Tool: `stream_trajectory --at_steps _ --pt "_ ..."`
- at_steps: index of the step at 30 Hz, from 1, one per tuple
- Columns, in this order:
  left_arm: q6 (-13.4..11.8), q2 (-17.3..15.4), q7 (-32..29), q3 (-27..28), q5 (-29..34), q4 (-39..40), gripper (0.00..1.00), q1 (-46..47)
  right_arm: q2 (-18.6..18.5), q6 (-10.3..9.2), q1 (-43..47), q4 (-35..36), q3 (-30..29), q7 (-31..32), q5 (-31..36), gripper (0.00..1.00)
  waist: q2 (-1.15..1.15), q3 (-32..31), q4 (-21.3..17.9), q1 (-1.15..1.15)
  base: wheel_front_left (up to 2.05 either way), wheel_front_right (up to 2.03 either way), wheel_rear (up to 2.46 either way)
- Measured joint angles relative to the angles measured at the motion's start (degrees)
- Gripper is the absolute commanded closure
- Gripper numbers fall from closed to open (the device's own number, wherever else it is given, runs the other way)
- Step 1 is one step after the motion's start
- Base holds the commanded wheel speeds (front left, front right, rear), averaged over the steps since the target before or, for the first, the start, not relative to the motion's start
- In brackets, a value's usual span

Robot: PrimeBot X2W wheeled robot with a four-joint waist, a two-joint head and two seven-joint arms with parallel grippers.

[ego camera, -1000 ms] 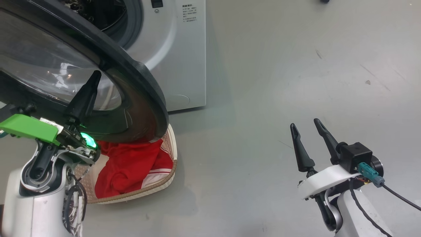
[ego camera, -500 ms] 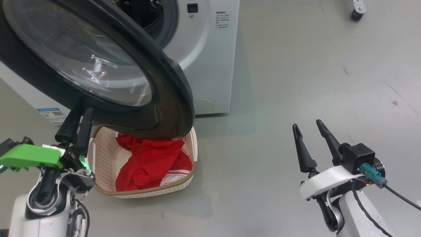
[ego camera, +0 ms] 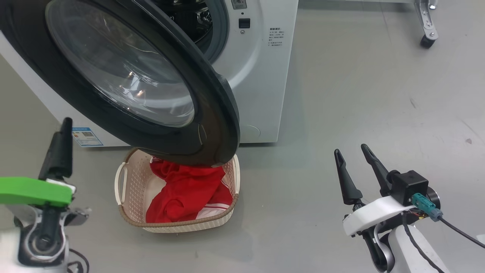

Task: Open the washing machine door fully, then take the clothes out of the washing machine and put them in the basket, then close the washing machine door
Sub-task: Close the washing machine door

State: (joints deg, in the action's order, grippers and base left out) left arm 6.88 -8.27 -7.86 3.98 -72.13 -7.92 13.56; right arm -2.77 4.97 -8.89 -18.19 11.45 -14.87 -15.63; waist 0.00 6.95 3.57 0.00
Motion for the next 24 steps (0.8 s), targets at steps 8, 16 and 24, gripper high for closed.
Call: stream_trajectory --at_steps 8,16,24 --pt "0.0 -3.7 8.7 -6.8 12.4 0.8 0.00 -4.0 0.0 0.00 0.1 0.0 0.3 0.0 0.0 0.00 0.00 -0.7 0.2 0.00 0.00 0.00 0.00" --pt "0.1 -7.3 17.7 -13.5 24.3 -2.8 0.00 -7.6 0.0 0.00 0.3 0.0 0.3 0.0 0.0 0.00 0.00 -1.2 0.1 0.00 0.00 0.00 0.00" --pt "0.3 -9.3 23.4 -14.7 36.2 -9.0 0.00 -10.1 0.0 0.00 0.9 0.0 0.3 0.0 0.0 0.00 0.00 -1.6 0.1 0.00 0.00 0.00 0.00"
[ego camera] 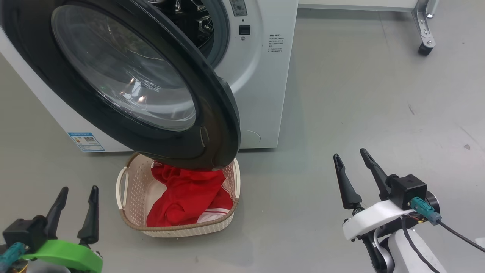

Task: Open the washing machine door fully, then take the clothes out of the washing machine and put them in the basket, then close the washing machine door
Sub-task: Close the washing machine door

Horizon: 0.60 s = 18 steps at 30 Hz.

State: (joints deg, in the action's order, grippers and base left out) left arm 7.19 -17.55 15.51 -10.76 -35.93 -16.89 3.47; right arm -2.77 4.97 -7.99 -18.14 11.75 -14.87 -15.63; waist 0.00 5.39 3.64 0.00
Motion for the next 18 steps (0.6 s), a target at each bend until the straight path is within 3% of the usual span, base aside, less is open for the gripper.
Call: stream_trajectory --at_steps 6,13,18 --pt "-1.6 1.0 -0.3 0.3 5.8 -1.6 0.00 -0.3 0.0 0.00 0.1 0.0 -0.1 0.0 0.0 0.00 0.00 -0.2 0.0 0.00 0.00 0.00 0.00" --pt "-4.6 5.3 -0.8 6.2 10.6 2.4 0.00 -0.5 0.0 -0.02 0.3 0.2 -0.4 0.0 0.0 0.00 0.00 -0.3 0.1 0.00 0.00 0.00 0.00" --pt "-5.2 7.3 -0.8 7.9 13.4 3.9 0.00 -0.6 0.0 -0.02 0.3 0.2 -0.4 0.0 0.0 0.00 0.00 -0.5 0.1 0.00 0.00 0.00 0.00"
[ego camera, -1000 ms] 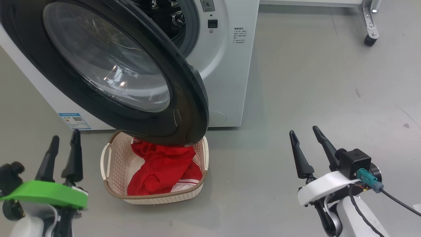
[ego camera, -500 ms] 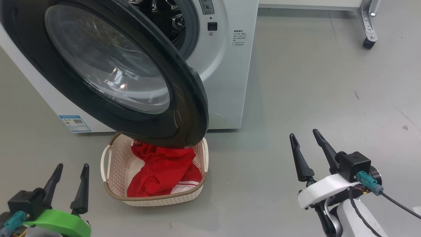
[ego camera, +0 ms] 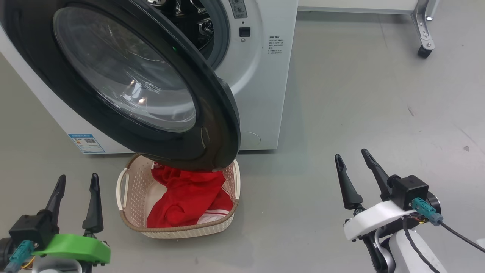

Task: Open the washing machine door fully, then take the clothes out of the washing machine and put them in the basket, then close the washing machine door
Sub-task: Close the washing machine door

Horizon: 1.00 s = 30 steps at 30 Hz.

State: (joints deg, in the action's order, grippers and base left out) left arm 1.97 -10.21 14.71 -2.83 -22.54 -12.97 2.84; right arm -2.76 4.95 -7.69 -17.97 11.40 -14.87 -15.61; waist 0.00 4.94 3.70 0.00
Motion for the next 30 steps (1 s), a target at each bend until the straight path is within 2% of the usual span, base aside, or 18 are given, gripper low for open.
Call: stream_trajectory --at_steps 10,25,26,27,28,29,30 --pt "-0.2 2.7 0.0 2.0 3.3 1.0 0.00 -2.9 0.0 -0.07 0.0 0.0 -0.2 0.0 0.0 0.00 0.00 -0.2 -0.2 0.00 0.00 0.00 0.00" --pt "1.9 5.2 0.0 4.4 6.5 1.1 0.00 -3.4 0.0 -0.07 0.2 0.5 -0.2 0.0 0.0 0.00 0.00 -0.2 -0.3 0.00 0.00 0.00 0.00" --pt "1.9 5.3 0.0 4.5 6.6 1.2 0.00 -3.4 0.0 -0.08 0.2 0.5 -0.2 0.0 0.0 0.04 0.00 -0.2 -0.3 0.00 0.00 0.00 0.00" --pt "2.1 5.3 0.0 4.6 6.8 1.2 0.00 -3.4 0.0 -0.08 0.2 0.7 -0.2 0.0 0.0 0.29 0.00 -0.2 -0.3 0.00 0.00 0.00 0.00" --pt "2.3 5.3 0.0 4.7 7.0 1.2 0.00 -3.4 0.0 -0.09 0.2 1.0 -0.2 0.0 0.1 0.75 0.00 -0.1 -0.3 0.00 0.00 0.00 0.00" --pt "2.4 5.4 0.0 4.9 7.1 1.3 0.00 -3.4 0.0 -0.09 0.2 1.4 -0.3 0.0 0.1 1.00 0.00 -0.1 -0.3 0.00 0.00 0.00 0.00" --pt "2.4 5.4 0.0 5.0 7.2 1.3 0.00 -3.4 0.0 -0.09 0.2 1.8 -0.5 0.0 0.1 1.00 0.00 -0.1 -0.2 0.00 0.00 0.00 0.00"
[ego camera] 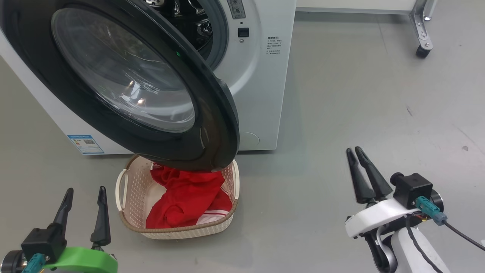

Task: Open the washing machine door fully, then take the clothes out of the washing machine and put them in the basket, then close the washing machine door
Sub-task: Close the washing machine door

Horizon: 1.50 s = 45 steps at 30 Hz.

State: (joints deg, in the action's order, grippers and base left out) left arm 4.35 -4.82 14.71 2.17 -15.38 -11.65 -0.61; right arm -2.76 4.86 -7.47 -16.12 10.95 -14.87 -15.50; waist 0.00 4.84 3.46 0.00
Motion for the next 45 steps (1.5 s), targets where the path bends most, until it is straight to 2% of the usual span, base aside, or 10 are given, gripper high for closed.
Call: stream_trajectory --at_steps 4,9,15,23,27,30,32,45 --pt "0.4 0.4 0.0 0.6 0.5 0.1 0.00 0.0 0.0 0.11 -0.4 3.4 -0.5 0.0 0.1 1.00 0.00 0.1 0.1 0.00 0.00 0.00 0.00" --pt "0.7 0.8 0.0 0.4 1.0 0.1 0.00 0.0 -0.1 1.14 -3.4 9.1 0.4 0.0 1.9 1.00 0.00 0.3 0.7 0.00 0.00 0.00 0.00" --pt "1.1 1.4 0.0 -0.1 1.5 0.0 0.00 0.0 -0.1 2.13 -5.8 12.7 5.0 0.0 2.7 1.00 0.00 0.5 1.9 0.00 0.00 0.00 0.00" --pt "1.8 1.9 0.0 -1.5 2.4 -0.4 0.00 0.0 -0.5 2.14 -7.8 14.6 13.6 0.0 4.1 1.00 0.00 1.0 4.9 0.00 0.00 0.00 0.00" --pt "2.1 2.1 0.0 -2.6 2.4 -0.7 0.00 0.0 -1.9 2.14 -9.0 14.1 21.1 0.0 4.1 1.00 0.00 1.5 6.9 0.00 0.00 0.00 0.00" --pt "2.3 2.2 0.0 -3.4 2.4 -0.8 0.00 0.0 -4.2 2.24 -9.8 11.2 27.0 0.0 4.0 1.00 0.00 2.1 8.5 0.00 0.00 0.00 0.00" --pt "2.3 2.2 0.0 -4.0 2.4 -0.8 0.00 0.0 -5.2 2.30 -9.8 8.8 28.8 0.0 4.0 1.00 0.00 2.6 9.7 0.00 0.00 0.00 0.00" --pt "2.5 2.4 0.0 -5.7 2.2 -0.4 0.00 0.6 -8.5 2.30 -16.6 0.6 26.7 1.1 1.4 1.00 0.00 8.8 15.8 0.00 0.00 0.00 0.00"
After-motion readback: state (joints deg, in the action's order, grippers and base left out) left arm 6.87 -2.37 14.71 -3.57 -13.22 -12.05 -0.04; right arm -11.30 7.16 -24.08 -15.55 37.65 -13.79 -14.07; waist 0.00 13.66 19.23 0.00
